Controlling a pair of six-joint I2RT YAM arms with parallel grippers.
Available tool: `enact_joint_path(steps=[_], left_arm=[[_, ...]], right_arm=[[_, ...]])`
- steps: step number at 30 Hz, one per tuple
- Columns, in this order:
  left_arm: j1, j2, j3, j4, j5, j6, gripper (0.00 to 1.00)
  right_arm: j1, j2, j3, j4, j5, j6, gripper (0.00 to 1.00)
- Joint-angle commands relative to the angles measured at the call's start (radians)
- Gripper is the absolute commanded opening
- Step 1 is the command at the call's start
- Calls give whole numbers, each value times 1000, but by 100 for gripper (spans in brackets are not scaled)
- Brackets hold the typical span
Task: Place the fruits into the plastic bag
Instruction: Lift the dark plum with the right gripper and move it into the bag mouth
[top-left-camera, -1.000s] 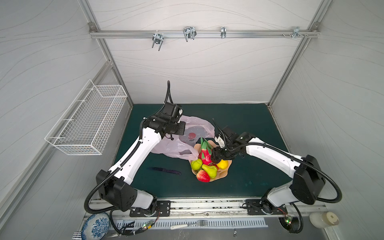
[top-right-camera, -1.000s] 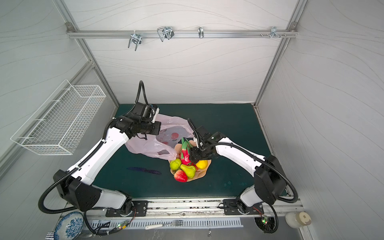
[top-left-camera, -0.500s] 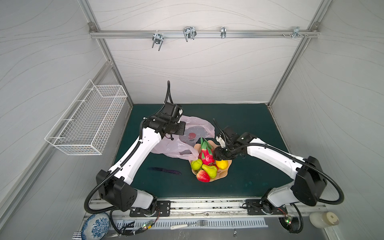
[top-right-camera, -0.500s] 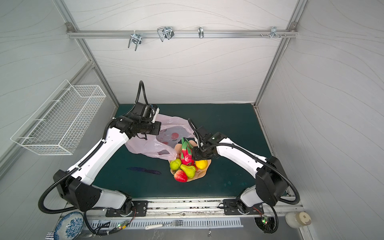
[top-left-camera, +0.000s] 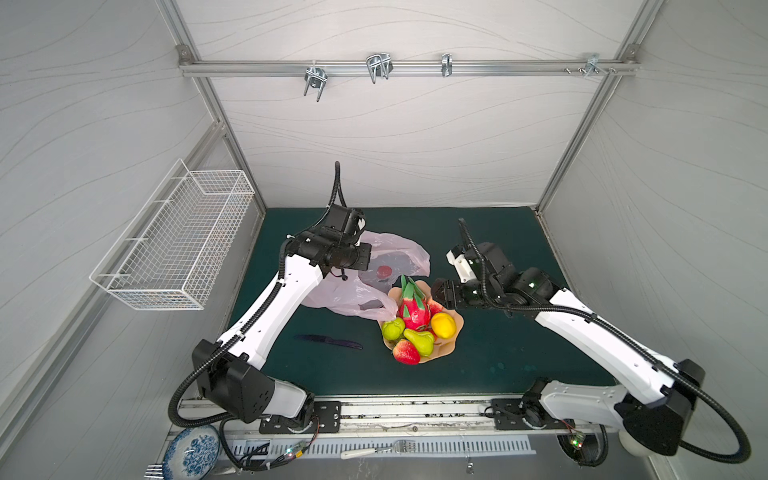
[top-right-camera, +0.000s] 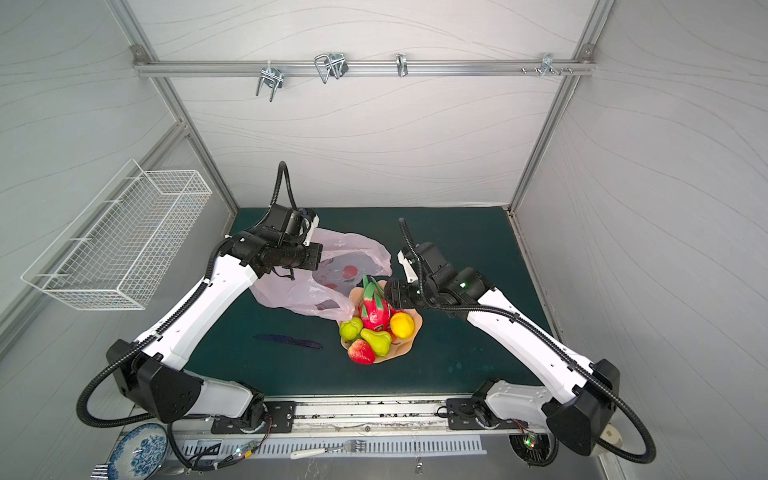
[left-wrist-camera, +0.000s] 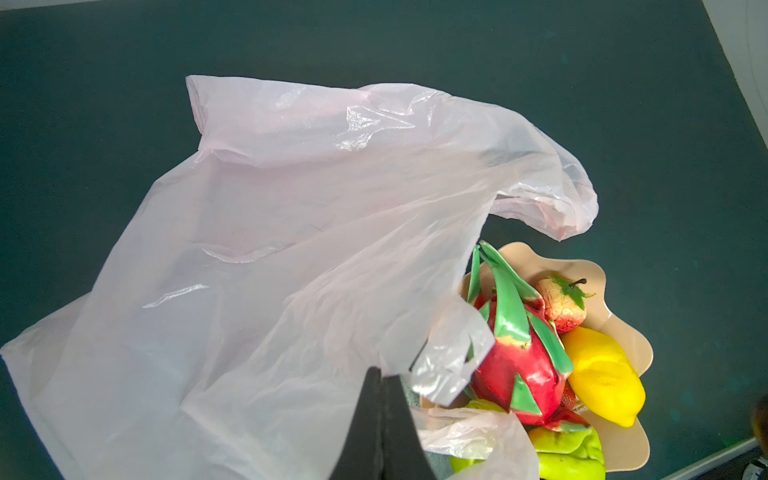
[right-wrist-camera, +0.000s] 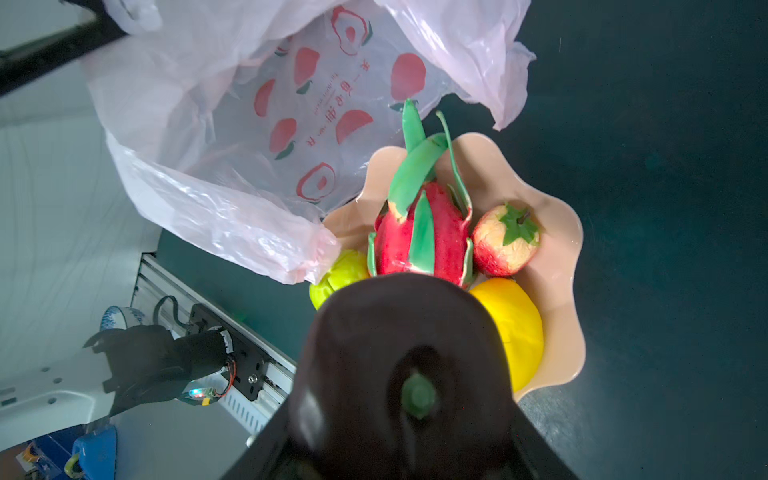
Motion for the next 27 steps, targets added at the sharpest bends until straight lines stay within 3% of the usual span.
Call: enact_joint_path(steps=[1,11,19,27], left_arm=[[3,-2,37,21,14,7,0],[3,4,47,19,21,7,0],[2,7,54,20,34,2,0],[1,14,65,28,46,-14,0]], right_arm=[[7,-2,-23,32,-16,12,34],[7,29,-55,106,-123,36,31],[-7,176,-41,299,-291,161,28],[-22,321,-2,364,-380,249,22]])
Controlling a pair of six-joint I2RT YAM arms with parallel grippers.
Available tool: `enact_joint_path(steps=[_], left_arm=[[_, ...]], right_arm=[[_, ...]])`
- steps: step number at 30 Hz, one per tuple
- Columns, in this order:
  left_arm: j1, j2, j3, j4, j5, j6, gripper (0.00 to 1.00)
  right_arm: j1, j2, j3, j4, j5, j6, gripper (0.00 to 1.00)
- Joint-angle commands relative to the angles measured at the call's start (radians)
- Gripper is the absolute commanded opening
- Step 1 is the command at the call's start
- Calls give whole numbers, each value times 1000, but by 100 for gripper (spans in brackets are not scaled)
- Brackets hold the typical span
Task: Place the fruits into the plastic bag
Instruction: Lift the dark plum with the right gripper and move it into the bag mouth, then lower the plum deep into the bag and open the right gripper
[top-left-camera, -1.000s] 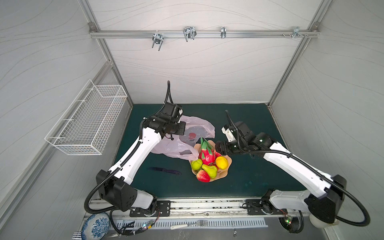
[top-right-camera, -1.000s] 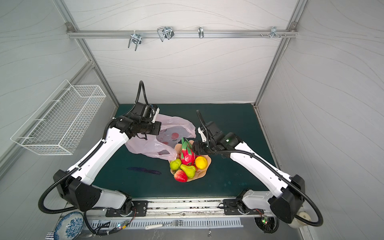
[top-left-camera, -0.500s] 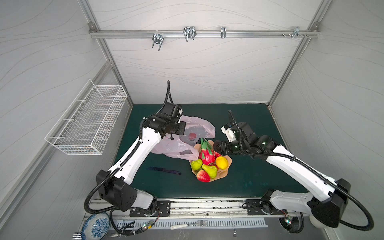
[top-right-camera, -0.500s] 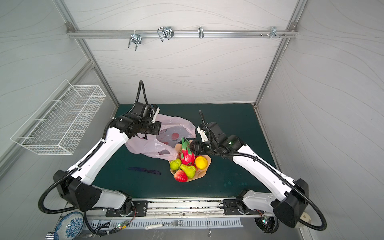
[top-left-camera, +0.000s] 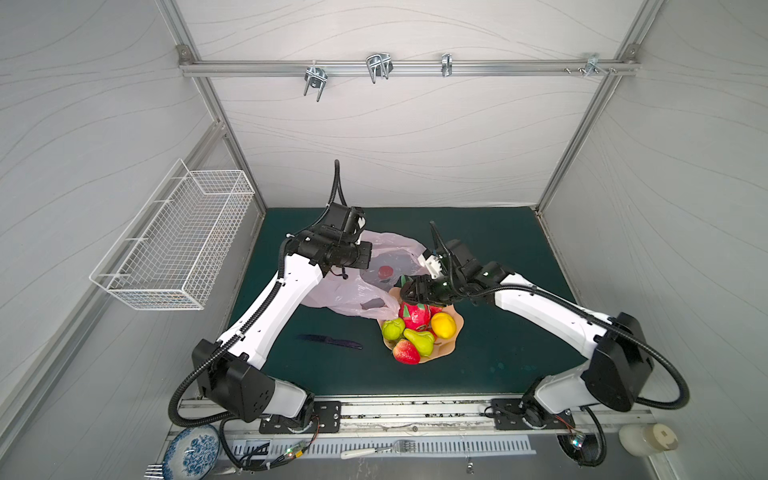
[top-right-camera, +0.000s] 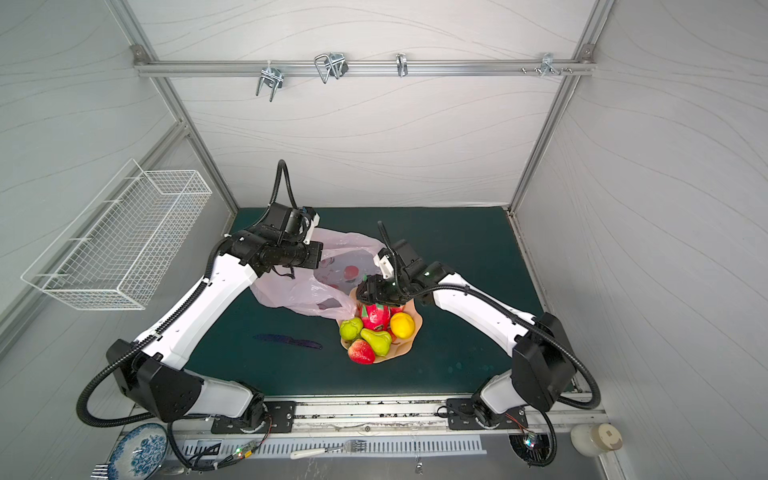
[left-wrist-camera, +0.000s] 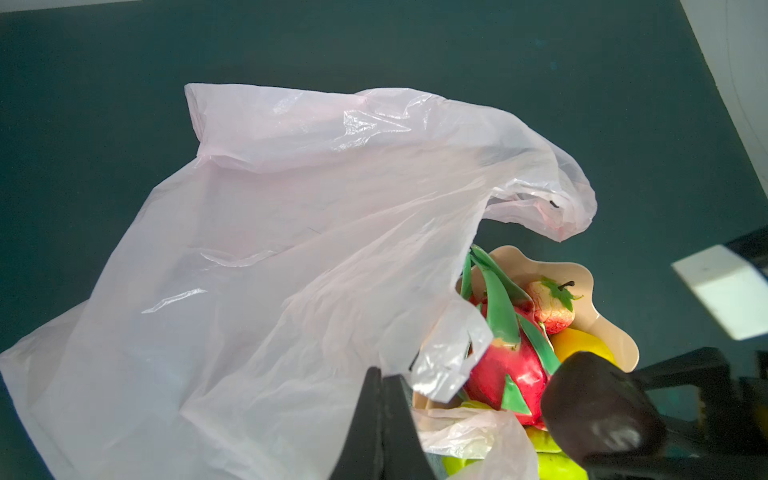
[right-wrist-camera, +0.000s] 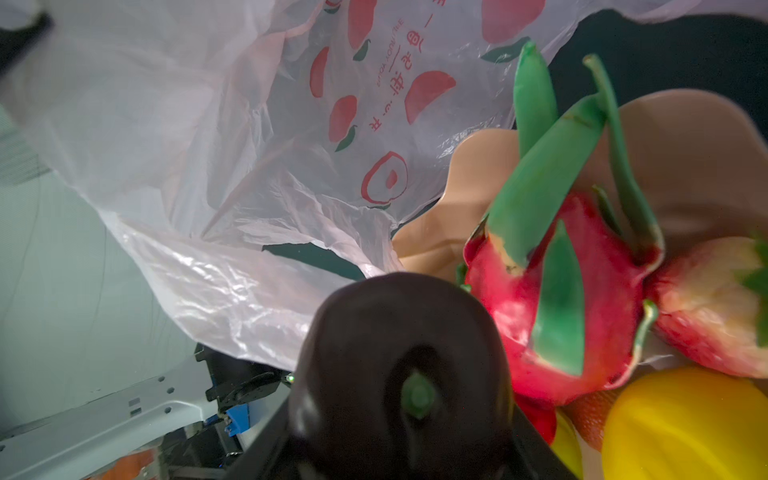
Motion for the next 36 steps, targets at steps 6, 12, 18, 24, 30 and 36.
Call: enact_joint_path(steps=[6,12,18,24,30,36], left_arm=[[1,10,45,30,18,-11,0],[1,4,29,50,44,-11,0],[-2,-1,14,66,65,-15,0],[-17,-2,-3,95,75,-20,0],[-35,4,-16,117,80,-23,0],[-43,11,-23,143,84,-44,0]], right_arm=[[-17,63,22,96,-105,104,20],[-26,114,25,138,-122,146,18],[-25,189,68,183,-122,191,18],[-19,270,114,250,-142,260,17],[-7,344,150,336,-160,326,18],[15,419,171,438,-186,414,19]])
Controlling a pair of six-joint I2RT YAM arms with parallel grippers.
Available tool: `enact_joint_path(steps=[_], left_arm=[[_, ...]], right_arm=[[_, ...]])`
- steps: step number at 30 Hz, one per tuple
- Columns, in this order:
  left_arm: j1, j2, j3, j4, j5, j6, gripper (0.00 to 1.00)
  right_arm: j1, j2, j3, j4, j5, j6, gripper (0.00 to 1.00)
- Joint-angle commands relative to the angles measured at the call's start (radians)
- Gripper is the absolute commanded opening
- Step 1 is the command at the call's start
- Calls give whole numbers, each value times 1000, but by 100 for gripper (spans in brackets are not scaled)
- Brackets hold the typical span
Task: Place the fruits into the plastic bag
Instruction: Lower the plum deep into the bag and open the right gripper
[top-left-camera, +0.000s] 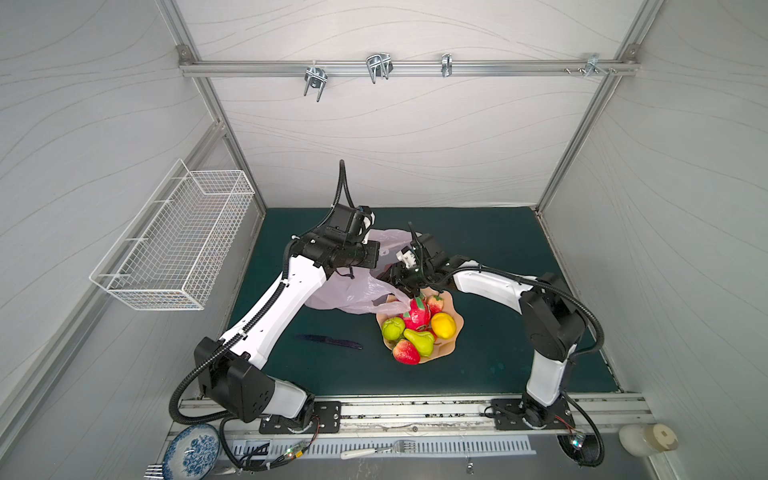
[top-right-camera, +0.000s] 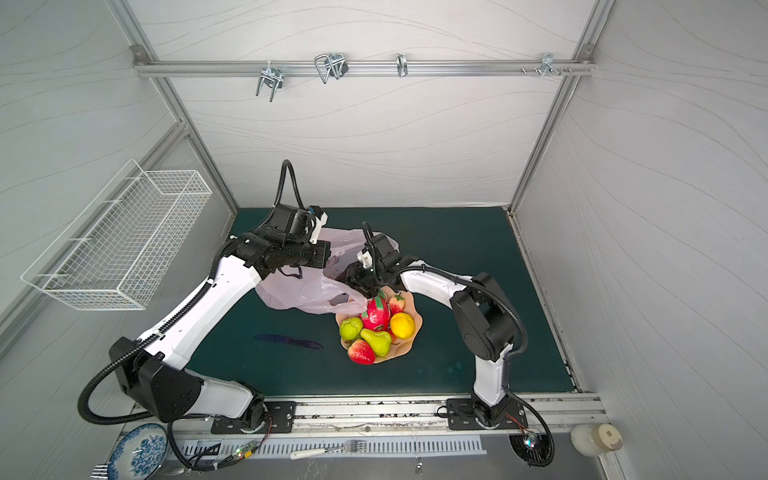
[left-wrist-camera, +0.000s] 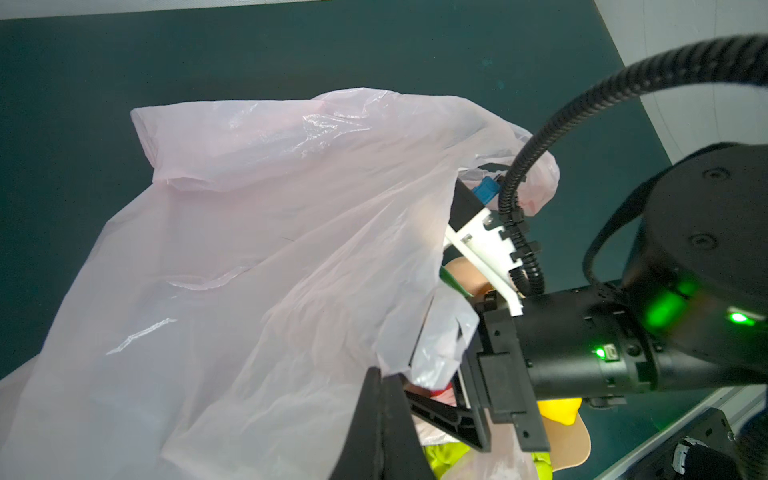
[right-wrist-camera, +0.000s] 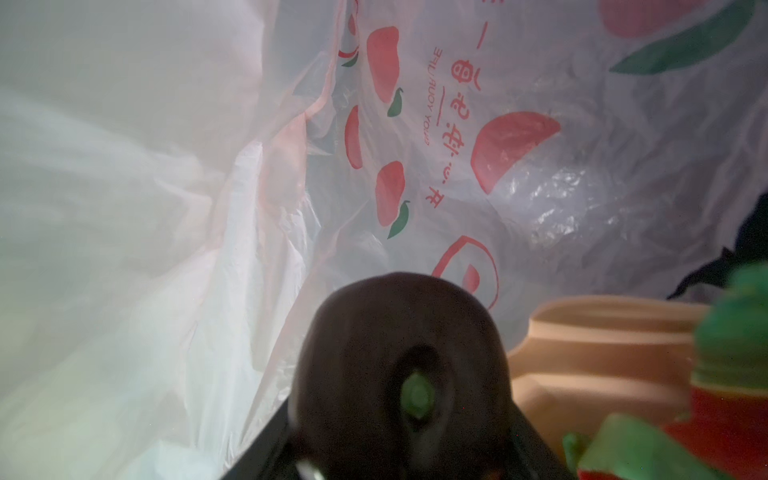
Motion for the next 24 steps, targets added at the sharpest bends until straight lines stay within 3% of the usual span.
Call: enact_joint_path(steps=[1,18,24], left_arm=[[-7,11,4,58,19,-17,0],[-29,30,-36,124,49,-39,0],[-29,23,-51,135,57,-32,0]], right_arm=[[22,40,26,96,-32,86,19],[80,227,166,242,-64,264,32],[88,265,161,310,-84,319,43]])
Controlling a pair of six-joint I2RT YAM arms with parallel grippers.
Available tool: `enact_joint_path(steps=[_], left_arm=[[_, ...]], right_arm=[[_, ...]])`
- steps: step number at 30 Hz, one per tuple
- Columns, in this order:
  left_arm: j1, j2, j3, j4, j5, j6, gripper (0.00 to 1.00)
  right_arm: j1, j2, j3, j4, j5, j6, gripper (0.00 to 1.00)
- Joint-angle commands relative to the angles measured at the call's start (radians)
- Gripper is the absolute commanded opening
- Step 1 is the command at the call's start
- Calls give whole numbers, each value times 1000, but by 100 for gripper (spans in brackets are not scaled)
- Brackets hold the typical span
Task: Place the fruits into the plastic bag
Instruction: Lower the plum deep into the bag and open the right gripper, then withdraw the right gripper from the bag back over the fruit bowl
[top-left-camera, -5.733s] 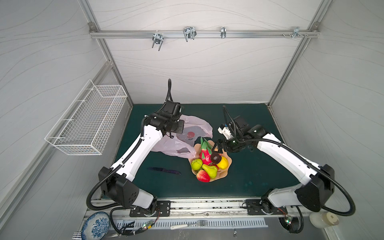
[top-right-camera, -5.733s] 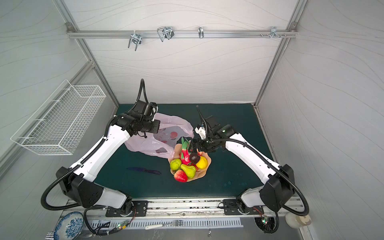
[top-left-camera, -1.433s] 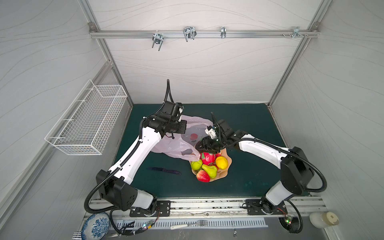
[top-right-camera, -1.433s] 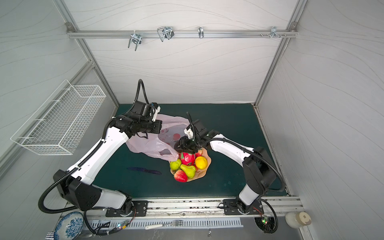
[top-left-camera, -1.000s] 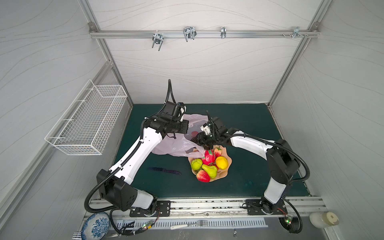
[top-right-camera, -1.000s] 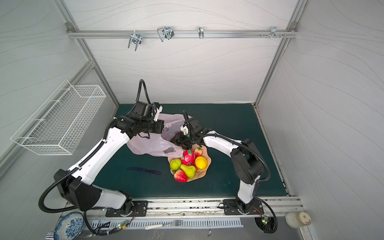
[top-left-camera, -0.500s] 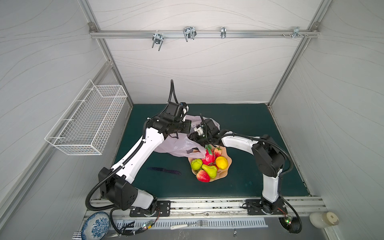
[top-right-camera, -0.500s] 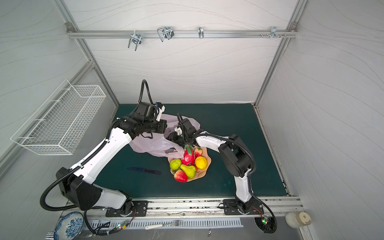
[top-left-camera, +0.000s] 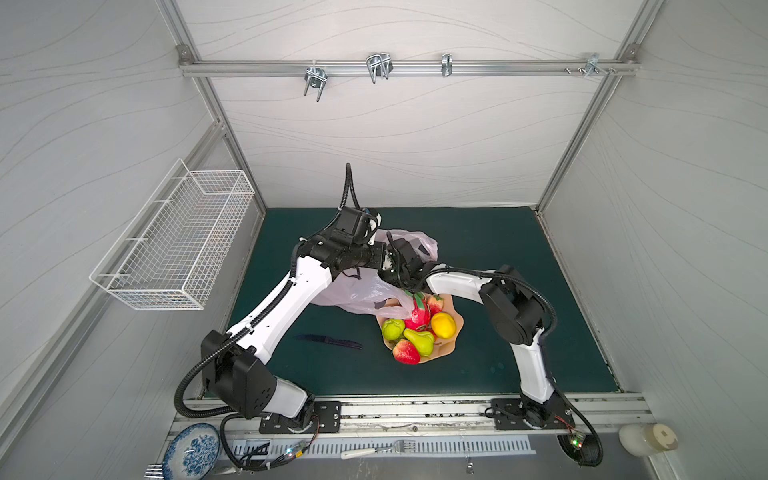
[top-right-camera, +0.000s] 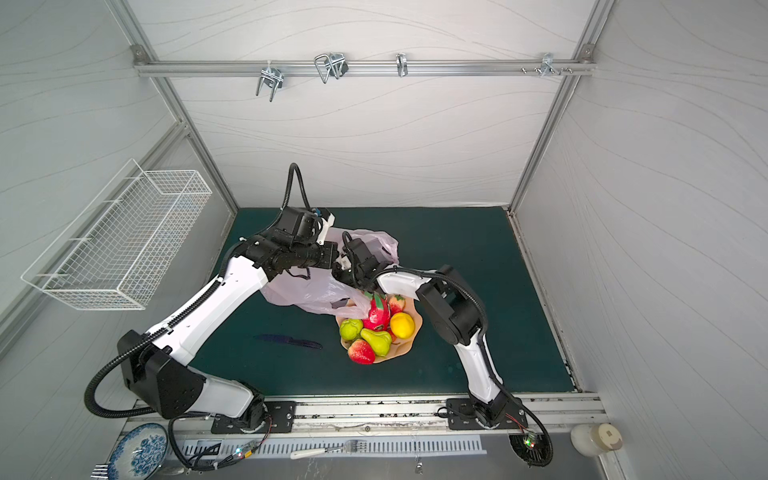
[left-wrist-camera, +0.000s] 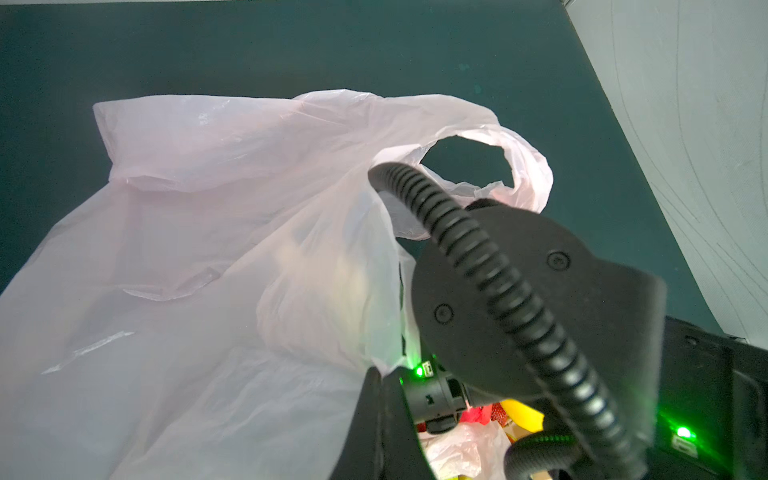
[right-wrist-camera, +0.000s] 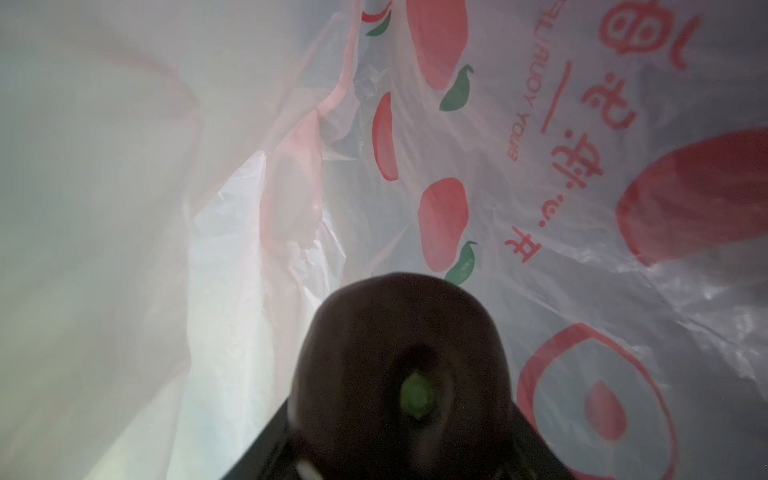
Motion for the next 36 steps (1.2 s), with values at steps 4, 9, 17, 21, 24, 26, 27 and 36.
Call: enact_joint_path(steps=[4,9,17,21,24,26,27,36], left_arm=[[-4,-3,-16,47,22,1,0],[-3,-10,-23,52,17,0,0],[6,-29,-34,50,1,-6,0],[15,-45,-53,50,-2,-9,0],[21,-62,-71,55,-4,-15,0],[23,-69,-81,61,-5,-21,0],[25,-71,-85,64,-6,-23,0],[31,-87,-111,78,-5,-31,0]], right_arm=[[8,31,16,73,-51,61,62],[-1,6,-12,78,-53,39,85],[-21,-60,-59,68,-54,14,98],[-34,-115,-82,-2,-43,-33,98],[-49,-162,-121,-27,-34,-44,98],[-56,-193,-145,-43,-29,-51,98],[-62,-210,-157,-52,-25,-57,98],[-89,-343,-185,-276,39,-201,99]])
